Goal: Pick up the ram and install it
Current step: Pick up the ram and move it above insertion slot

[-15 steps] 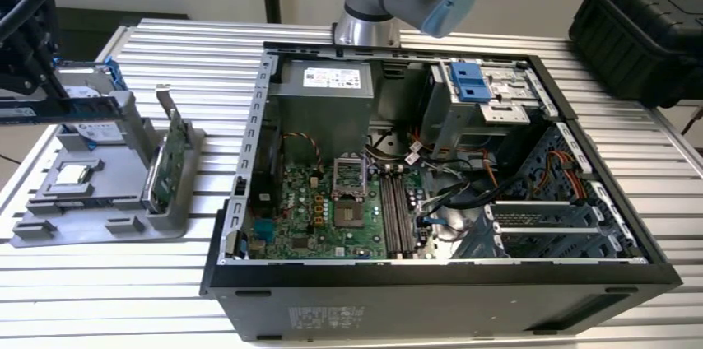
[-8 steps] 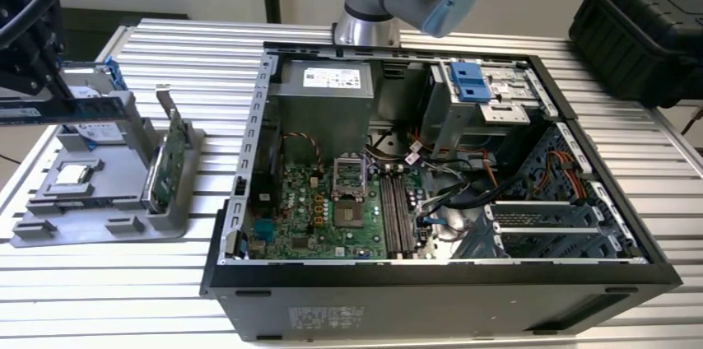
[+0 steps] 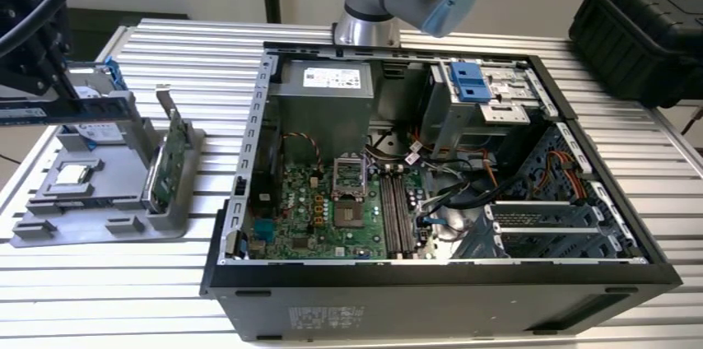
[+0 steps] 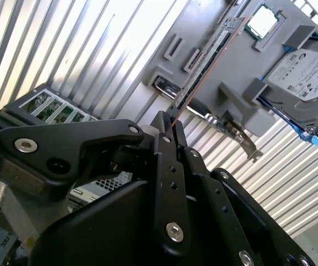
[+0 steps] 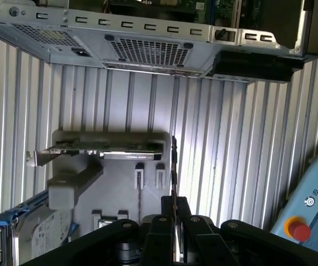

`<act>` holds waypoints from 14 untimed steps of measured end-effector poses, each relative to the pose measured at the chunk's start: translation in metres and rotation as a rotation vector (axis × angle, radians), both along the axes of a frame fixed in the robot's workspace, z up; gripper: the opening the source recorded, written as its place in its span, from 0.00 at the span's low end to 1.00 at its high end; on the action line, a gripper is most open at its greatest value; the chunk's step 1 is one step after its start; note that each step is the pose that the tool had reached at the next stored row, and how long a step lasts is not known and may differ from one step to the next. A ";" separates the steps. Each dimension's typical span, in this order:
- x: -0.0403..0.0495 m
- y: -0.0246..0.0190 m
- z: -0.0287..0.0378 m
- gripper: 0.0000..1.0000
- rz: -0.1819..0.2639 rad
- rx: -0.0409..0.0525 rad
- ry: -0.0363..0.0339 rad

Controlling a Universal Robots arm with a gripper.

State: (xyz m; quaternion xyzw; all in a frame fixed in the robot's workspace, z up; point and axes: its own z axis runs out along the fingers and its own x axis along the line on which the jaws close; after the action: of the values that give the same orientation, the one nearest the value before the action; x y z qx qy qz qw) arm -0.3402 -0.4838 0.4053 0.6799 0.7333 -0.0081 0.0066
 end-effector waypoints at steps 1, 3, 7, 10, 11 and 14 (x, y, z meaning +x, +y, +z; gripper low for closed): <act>0.0006 0.0000 -0.0001 0.00 0.000 0.0000 -0.0001; 0.0018 0.0000 0.0000 0.00 0.000 -0.0002 -0.0001; 0.0044 0.0000 0.0000 0.00 0.000 -0.0002 -0.0001; 0.0065 0.0000 0.0000 0.00 0.000 -0.0003 -0.0001; 0.0072 0.0000 0.0000 0.00 0.000 -0.0003 0.0000; 0.0092 0.0000 0.0000 0.00 0.000 -0.0004 -0.0001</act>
State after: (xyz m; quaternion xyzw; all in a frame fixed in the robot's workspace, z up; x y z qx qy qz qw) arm -0.3310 -0.4838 0.4053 0.6799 0.7333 -0.0082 0.0068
